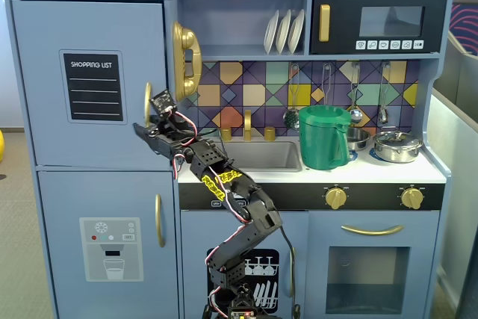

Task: Open the left cabinet door

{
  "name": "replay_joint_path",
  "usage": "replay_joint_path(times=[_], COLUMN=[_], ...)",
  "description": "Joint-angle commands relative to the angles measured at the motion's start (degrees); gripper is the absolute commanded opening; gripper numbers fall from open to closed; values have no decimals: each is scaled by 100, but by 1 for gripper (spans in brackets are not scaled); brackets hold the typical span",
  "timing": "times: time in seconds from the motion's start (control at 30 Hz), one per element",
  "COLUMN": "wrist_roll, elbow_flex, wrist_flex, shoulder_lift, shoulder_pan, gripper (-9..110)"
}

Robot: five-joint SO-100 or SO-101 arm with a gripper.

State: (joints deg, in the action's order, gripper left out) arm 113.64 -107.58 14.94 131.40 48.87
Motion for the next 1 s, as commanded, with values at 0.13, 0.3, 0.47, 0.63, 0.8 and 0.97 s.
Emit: replay_joint_path(times=[0.13, 0.3, 0.47, 0.63, 0.8, 0.97], wrist_roll=[826, 1107, 1160, 1204, 1125, 949], elbow_flex=[-404, -791, -1002, -1336, -1538, -1538], wrist_flex=[-826, -1116, -1151, -1002, -694, -316], shoulder_lift=[545, 773, 1099, 1784, 2575, 3076], shoulder_pan=[1020, 1433, 1336, 1239, 984, 580], gripper=[7, 7, 7, 7, 7, 7])
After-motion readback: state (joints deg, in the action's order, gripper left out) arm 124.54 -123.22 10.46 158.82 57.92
